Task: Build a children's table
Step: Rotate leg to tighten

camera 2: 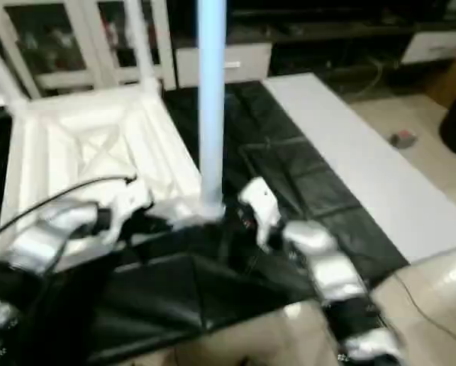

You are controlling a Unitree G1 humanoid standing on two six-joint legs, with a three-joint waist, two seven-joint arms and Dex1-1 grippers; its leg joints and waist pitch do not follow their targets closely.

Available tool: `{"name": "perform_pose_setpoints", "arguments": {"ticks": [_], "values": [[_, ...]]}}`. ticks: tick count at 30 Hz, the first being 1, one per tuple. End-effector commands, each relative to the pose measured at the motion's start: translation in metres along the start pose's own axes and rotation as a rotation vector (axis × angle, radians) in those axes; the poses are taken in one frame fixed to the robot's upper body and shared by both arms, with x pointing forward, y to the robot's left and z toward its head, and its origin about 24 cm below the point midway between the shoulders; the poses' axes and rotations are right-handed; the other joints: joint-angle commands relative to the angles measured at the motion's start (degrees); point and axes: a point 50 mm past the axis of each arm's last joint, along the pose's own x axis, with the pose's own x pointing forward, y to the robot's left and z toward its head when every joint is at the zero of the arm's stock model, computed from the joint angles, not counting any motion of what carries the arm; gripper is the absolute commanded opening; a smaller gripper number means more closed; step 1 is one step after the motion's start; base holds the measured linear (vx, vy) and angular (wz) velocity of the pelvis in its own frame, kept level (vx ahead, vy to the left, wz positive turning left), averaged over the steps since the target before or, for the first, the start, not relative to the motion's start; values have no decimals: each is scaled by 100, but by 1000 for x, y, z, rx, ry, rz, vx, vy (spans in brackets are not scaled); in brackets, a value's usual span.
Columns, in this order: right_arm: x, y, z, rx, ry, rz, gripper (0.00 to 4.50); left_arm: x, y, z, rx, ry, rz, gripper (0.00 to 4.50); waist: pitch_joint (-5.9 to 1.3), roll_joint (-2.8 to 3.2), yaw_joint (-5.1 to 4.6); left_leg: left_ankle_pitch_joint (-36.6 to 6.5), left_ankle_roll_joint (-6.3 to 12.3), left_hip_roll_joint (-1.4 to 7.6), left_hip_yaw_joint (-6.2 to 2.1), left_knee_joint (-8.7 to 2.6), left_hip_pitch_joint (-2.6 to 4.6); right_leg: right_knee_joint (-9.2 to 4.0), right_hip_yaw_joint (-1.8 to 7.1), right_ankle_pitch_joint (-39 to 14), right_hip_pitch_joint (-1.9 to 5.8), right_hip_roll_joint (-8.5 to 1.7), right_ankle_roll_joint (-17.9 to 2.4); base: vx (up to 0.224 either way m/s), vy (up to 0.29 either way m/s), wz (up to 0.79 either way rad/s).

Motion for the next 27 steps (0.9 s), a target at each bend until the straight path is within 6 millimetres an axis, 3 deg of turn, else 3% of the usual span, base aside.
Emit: {"name": "perform_pose_setpoints", "arguments": {"ticks": [1,2,3,4,5,6,7,10,12,18,20,21,24,27], "values": [[-2,2,6,-29,17,86,330,13,-21,-5,-6,61,-194,0,-361,89,67,-1711,284,303,5,-434,191,-366,270,-1348,142,-263,-1329,59,-29,21],[-4,1,7,-38,33,100,330,12,-23,-6,-7,70,-211,0,-380,81,96,-1499,318,301,13,-423,157,-308,262,-1012,198,-243,-1428,59,-27,15],[-4,1,7,-38,33,100,330,12,-23,-6,-7,70,-211,0,-380,81,96,-1499,318,301,13,-423,157,-308,262,-1012,198,-243,-1428,59,-27,15],[-4,-2,9,-50,44,104,330,12,-24,-5,-13,78,-229,0,-403,90,179,-1063,440,297,28,-405,117,-234,242,-511,239,-235,-1495,0,0,0],[-3,-3,11,-49,40,104,330,12,-25,-5,-15,80,-238,0,-415,84,195,-914,468,296,12,-400,76,-202,225,-407,284,-245,-1512,0,0,0],[-2,-4,12,-48,33,108,330,12,-25,-4,-16,81,-243,0,-420,86,209,-890,461,298,10,-398,81,-198,218,-414,287,-252,-1512,0,0,0],[-1,-3,13,-53,36,126,330,12,-24,-2,-10,83,-237,0,-414,41,207,-920,451,294,5,-403,65,-202,205,-538,300,-255,-1499,0,0,0],[2,0,12,-66,49,171,330,13,-21,0,-3,79,-209,0,-390,50,221,-1169,344,300,-2,-417,81,-258,211,-1071,284,-268,-1362,0,0,0],[4,4,9,-75,78,222,330,11,-21,0,-8,89,-200,0,-389,26,227,-1249,281,306,-7,-425,79,-268,211,-1236,286,-270,-1297,0,0,0],[12,3,6,-78,106,241,314,9,-20,-1,-14,94,-189,0,-387,77,200,-1424,152,295,-19,-433,89,-288,213,-1387,269,-260,-1236,0,0,0],[14,2,6,-78,111,248,301,10,-19,0,-18,93,-185,0,-393,-19,204,-1343,176,297,-17,-430,73,-278,210,-1357,285,-265,-1226,0,0,0],[14,2,6,-78,111,248,287,10,-19,0,-18,93,-185,0,-398,7,217,-1298,183,298,-25,-427,78,-258,211,-1330,289,-273,-1234,0,0,0],[18,3,6,-86,112,265,268,10,-18,1,-21,91,-175,0,-405,-1,224,-1213,227,295,-19,-419,74,-252,204,-1241,290,-268,-1251,0,0,0],[20,4,3,-100,133,281,257,9,-18,0,-25,92,-165,0,-400,-42,218,-1234,235,295,-14,-416,72,-263,208,-1342,282,-275,-1226,0,0,0]]}}
